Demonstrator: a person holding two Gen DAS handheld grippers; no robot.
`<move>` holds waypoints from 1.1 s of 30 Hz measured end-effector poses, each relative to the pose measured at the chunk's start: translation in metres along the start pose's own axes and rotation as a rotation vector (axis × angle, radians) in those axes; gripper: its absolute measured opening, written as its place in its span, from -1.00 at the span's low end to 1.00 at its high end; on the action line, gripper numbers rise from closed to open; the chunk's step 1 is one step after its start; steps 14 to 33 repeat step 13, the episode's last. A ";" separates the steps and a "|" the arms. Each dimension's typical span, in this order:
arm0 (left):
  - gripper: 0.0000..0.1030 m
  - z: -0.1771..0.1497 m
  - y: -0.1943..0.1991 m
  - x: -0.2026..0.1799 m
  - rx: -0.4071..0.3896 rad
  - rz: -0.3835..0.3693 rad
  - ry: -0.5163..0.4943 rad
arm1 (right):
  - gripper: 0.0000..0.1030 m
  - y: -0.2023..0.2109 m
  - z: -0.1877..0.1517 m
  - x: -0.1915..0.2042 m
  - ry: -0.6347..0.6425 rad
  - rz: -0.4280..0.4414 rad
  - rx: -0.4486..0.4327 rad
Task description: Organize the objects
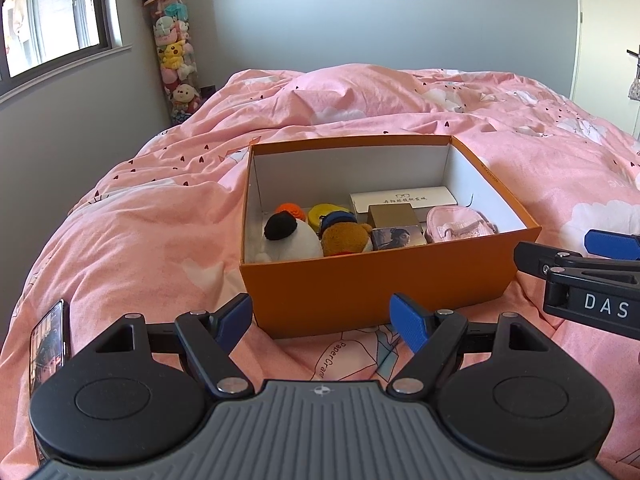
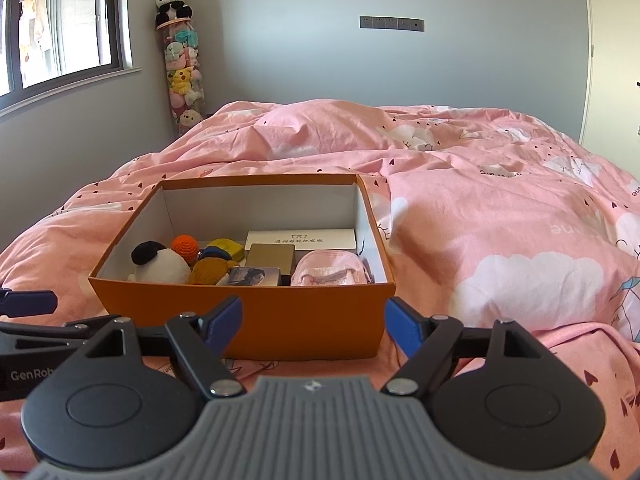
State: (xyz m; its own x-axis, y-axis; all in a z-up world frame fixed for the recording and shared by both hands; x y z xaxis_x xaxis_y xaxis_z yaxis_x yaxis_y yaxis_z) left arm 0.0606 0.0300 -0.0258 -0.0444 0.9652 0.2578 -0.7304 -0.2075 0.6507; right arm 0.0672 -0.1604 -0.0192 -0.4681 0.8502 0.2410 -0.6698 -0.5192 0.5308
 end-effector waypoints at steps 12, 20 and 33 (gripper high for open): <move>0.77 0.000 0.001 0.001 -0.010 -0.002 -0.004 | 0.60 0.001 -0.004 0.001 -0.006 -0.001 0.009; 0.78 0.000 0.001 0.001 -0.010 -0.002 -0.004 | 0.60 0.002 -0.004 0.001 -0.006 -0.001 0.009; 0.78 0.000 0.001 0.001 -0.010 -0.002 -0.004 | 0.60 0.002 -0.004 0.001 -0.006 -0.001 0.009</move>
Point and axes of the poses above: each gripper's, at about its wrist camera, not at the fingertips, and y roughly against the way its jaws point, x to its left, z to its top, the point moved 5 cm from there along -y, roughly the way its jaws point, and after that the axes turned 13 degrees about -y, right-handed, at the moved point
